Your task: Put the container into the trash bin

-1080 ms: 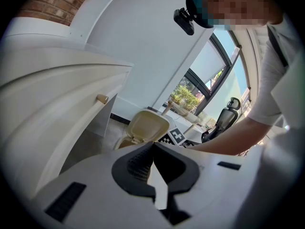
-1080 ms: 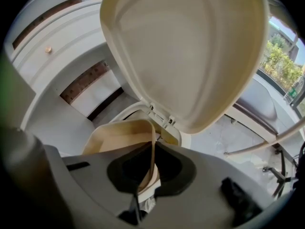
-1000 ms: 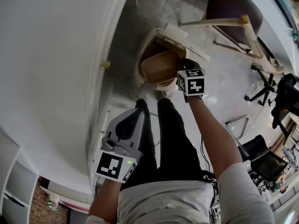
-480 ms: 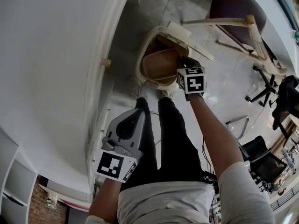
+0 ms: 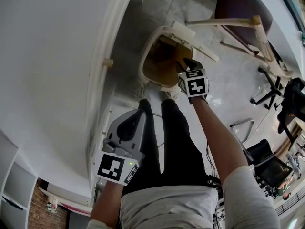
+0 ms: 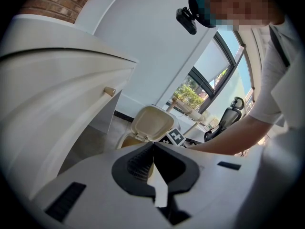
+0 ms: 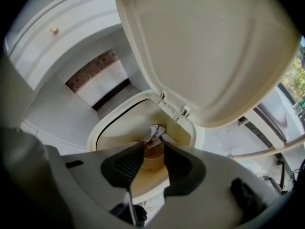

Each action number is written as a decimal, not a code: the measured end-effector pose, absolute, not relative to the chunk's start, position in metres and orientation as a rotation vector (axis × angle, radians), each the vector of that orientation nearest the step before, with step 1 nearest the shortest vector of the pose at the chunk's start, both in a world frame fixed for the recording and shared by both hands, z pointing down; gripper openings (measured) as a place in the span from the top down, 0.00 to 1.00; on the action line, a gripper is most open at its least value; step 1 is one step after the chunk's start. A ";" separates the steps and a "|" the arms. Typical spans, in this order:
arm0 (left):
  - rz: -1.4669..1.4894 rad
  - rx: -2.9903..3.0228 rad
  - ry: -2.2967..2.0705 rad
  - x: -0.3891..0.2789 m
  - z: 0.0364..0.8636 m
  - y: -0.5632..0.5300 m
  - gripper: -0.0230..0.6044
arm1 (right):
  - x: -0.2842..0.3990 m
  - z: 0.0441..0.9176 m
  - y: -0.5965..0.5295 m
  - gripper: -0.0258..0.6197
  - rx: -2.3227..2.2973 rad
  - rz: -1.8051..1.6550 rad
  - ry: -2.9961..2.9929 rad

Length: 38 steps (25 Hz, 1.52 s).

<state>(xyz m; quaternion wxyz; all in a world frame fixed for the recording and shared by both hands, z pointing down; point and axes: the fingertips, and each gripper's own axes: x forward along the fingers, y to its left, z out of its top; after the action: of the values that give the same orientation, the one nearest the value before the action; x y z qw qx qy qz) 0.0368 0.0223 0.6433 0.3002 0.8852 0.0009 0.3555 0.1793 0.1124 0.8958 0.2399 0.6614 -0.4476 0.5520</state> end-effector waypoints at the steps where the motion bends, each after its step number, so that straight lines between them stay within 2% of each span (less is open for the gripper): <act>1: 0.944 2.349 0.006 0.037 0.643 0.024 0.94 | 0.179 0.895 0.112 0.76 1.810 1.512 -1.226; 20: 0.896 2.411 0.006 0.046 0.613 0.020 0.94 | 0.172 0.852 0.108 0.76 1.813 1.518 -1.303; 30: 0.877 2.466 -0.011 0.053 0.572 0.022 0.94 | 0.173 0.789 0.112 0.89 1.810 1.443 -1.397; 38: 0.870 2.495 -0.039 0.048 0.531 0.028 0.94 | 0.175 0.709 0.114 0.91 1.879 1.379 -1.496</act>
<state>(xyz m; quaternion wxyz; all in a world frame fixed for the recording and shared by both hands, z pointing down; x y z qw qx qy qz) 0.0477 0.0278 0.5306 0.2470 0.9148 -0.0145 0.3191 0.1749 0.1141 0.7093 0.1848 0.6668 -0.5308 0.4894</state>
